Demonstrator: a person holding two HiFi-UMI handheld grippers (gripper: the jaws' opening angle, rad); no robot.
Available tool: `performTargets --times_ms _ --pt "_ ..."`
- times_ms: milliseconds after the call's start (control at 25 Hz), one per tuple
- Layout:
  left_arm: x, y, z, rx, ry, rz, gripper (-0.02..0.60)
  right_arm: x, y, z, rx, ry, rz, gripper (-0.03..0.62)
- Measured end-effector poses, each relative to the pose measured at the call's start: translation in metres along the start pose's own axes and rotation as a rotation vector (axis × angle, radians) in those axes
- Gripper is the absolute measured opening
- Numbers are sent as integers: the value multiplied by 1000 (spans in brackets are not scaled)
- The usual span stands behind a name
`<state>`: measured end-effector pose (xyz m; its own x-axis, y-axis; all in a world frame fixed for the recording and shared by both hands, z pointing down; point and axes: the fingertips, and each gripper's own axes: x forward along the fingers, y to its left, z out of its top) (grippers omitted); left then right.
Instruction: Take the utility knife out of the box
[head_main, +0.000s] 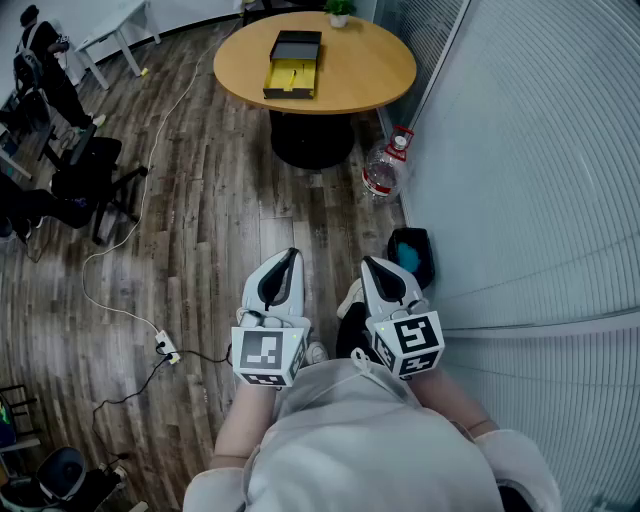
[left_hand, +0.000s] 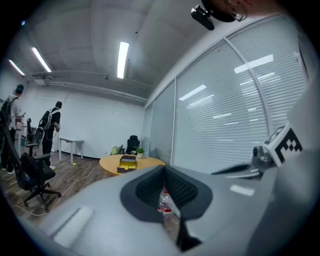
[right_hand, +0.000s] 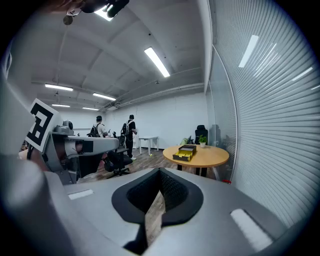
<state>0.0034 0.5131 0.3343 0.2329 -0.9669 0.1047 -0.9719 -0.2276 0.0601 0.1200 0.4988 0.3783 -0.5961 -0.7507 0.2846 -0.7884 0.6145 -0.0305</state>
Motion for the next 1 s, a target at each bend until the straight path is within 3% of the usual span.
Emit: performTargets --times_ms 640,1000 --pt "18 17 -18 -16 49 -1 6 26 -6 -14 62 34 -15 0" --pt "71 54 -28 -24 99 49 6 89 -43 -15 122 74 3 0"
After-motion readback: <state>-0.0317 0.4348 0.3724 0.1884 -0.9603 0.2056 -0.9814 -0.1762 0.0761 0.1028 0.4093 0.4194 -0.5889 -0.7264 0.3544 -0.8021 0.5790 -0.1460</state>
